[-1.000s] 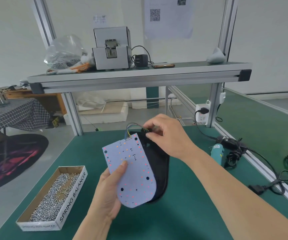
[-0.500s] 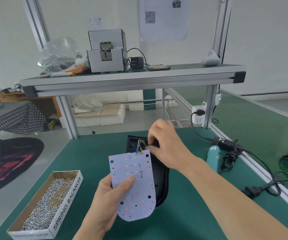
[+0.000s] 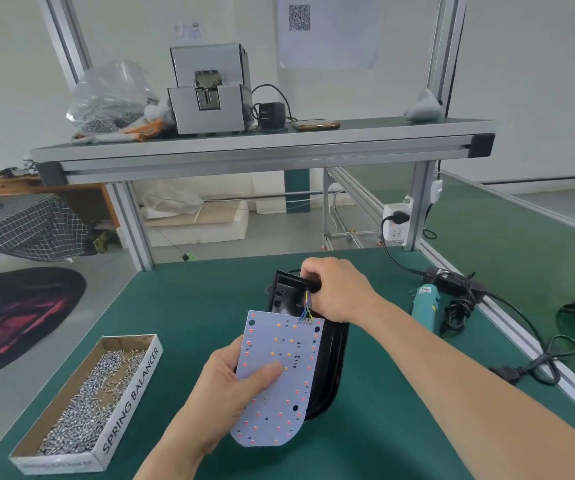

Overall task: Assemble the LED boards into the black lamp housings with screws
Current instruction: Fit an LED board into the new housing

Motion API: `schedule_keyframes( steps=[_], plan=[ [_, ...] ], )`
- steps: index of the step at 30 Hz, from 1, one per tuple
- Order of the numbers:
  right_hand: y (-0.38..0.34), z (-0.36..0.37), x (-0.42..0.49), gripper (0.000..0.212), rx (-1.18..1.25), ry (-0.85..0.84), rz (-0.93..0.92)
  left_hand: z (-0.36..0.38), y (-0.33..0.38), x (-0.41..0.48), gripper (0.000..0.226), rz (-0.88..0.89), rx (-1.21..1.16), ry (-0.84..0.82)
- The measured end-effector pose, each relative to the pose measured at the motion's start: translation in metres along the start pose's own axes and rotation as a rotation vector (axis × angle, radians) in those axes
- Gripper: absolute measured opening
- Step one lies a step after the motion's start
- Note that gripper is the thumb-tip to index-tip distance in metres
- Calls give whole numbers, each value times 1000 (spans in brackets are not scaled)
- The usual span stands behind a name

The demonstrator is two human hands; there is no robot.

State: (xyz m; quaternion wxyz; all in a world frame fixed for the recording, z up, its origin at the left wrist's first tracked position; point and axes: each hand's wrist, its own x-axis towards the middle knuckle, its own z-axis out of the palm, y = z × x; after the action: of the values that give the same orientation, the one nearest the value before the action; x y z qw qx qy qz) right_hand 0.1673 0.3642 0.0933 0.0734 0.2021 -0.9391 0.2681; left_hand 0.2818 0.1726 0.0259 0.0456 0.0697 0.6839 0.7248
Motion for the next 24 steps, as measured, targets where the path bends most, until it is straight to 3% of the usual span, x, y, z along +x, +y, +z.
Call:
schedule_keyframes(
  steps=[4, 7, 14, 18, 24],
  plan=[
    [11, 1, -6, 8, 199, -65, -165, -5, 5, 6, 36, 21, 66, 29],
    [18, -7, -6, 15, 241, -202, -149, -10, 4, 7, 28, 8, 70, 29],
    [16, 0, -3, 4, 133, -35, -142, -2, 5, 12, 36, 52, 163, -8],
    [12, 1, 2, 31, 82, 1, -67, 0, 10, 15, 33, 54, 180, -31],
    [13, 2, 6, 29, 106, -72, 9, 2, 11, 17, 37, -16, 169, -8]
  ],
)
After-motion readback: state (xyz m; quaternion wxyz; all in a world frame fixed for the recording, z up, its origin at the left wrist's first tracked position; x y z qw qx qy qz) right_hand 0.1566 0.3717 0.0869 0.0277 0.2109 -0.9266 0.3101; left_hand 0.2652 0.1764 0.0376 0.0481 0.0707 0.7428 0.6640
